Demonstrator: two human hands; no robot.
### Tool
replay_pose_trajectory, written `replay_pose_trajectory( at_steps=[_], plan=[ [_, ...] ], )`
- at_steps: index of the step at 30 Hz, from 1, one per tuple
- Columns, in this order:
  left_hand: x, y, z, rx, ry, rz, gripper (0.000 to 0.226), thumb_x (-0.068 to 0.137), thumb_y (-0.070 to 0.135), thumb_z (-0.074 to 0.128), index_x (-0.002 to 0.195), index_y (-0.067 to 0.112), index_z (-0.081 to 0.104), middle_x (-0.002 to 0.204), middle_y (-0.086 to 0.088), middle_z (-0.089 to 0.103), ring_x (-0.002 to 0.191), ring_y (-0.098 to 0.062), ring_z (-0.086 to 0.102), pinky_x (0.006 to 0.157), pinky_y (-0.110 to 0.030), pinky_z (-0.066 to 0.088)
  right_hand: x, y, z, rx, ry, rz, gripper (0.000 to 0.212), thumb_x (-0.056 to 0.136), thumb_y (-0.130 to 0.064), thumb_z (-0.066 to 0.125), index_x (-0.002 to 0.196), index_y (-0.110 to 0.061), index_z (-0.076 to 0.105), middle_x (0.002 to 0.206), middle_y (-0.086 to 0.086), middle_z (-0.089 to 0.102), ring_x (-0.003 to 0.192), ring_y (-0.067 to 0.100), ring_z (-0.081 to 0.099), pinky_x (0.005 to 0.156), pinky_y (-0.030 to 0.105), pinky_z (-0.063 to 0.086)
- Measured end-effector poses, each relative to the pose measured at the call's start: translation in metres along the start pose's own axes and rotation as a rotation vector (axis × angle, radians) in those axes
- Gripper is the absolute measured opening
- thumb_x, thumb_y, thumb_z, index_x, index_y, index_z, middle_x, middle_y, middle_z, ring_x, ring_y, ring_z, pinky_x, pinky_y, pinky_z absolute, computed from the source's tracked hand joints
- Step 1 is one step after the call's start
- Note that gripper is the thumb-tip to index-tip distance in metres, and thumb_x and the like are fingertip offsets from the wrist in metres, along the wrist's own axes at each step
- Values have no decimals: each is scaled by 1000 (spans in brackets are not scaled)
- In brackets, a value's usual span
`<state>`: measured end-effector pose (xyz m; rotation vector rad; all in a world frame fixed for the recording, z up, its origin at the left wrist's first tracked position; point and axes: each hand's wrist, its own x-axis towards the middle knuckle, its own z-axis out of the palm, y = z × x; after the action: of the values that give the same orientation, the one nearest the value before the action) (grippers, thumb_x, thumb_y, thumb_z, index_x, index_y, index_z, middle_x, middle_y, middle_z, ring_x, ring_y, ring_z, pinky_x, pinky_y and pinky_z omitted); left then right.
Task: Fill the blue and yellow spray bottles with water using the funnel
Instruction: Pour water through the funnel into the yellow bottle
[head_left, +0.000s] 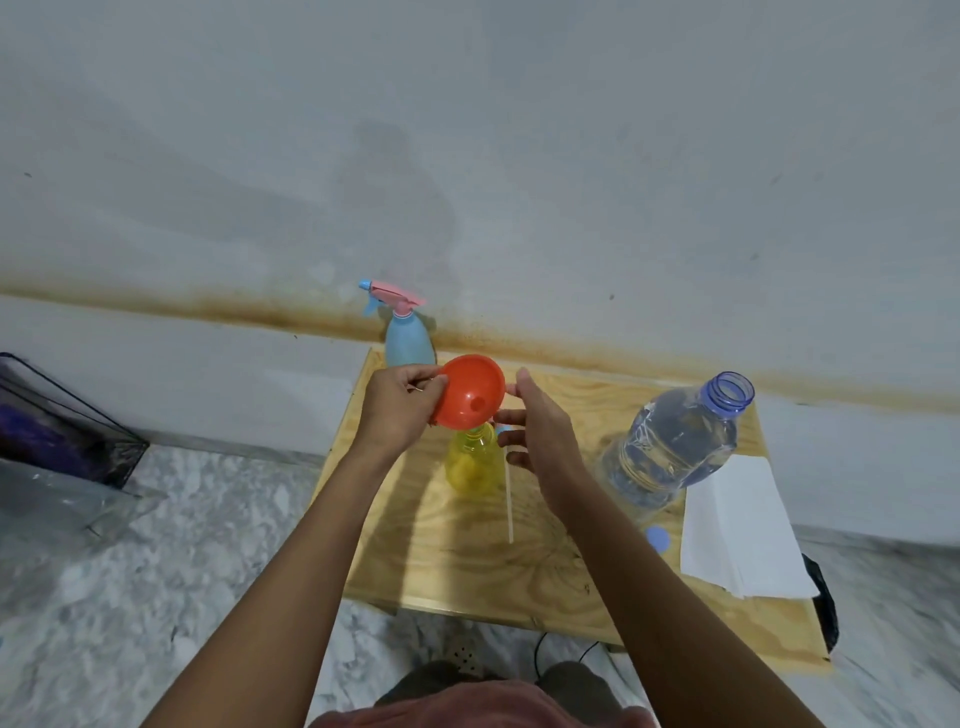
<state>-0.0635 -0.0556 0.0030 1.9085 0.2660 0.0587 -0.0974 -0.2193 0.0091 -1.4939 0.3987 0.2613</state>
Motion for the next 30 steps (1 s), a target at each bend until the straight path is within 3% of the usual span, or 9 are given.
replay_pose_trajectory(
  at_steps=[3, 8, 14, 18, 24, 30],
  plan=[
    [4, 3, -5, 12, -25, 14, 20, 93, 9, 67, 109, 0, 72, 69, 7, 60, 46, -2, 59, 42, -14, 47, -5, -6, 0, -99, -54, -111, 36, 95, -47, 58, 109, -15, 67, 84, 4, 70, 62, 14, 62, 51, 25, 45],
    [6, 9, -9, 6, -45, 22, 16, 92, 11, 68, 105, 3, 74, 71, 5, 60, 42, -1, 58, 42, -15, 48, -6, -12, 2, -113, 10, -154, 22, 96, -27, 61, 107, -8, 65, 81, 10, 71, 57, 12, 62, 51, 27, 48],
    [3, 14, -11, -47, -33, 27, 17, 90, 20, 72, 102, 8, 77, 80, 0, 68, 54, -4, 65, 48, -19, 53, -9, -15, 3, -47, 38, -153, 14, 95, -19, 61, 100, -7, 64, 68, 4, 65, 56, 12, 59, 53, 28, 48],
    [-2, 14, -13, -108, -42, -3, 18, 90, 22, 72, 99, 7, 76, 78, 0, 70, 47, -6, 61, 50, -21, 54, -10, -11, 5, -34, 58, -130, 12, 94, -17, 60, 98, -6, 64, 65, 4, 64, 54, 12, 57, 51, 26, 48],
    [-13, 3, -16, -187, -93, -92, 22, 91, 27, 70, 100, 8, 76, 88, -9, 74, 59, -9, 67, 64, -25, 60, -14, -3, 6, -46, 130, -139, 13, 93, -19, 60, 98, -7, 63, 66, 3, 66, 54, 11, 59, 52, 26, 50],
    [-23, 3, -16, -228, -131, -131, 21, 91, 30, 70, 94, 11, 77, 83, -5, 72, 56, -16, 64, 67, -34, 61, -18, 1, 9, -27, 168, -145, 10, 94, -19, 59, 97, -9, 60, 61, 2, 65, 54, 12, 57, 52, 28, 47]
  ],
)
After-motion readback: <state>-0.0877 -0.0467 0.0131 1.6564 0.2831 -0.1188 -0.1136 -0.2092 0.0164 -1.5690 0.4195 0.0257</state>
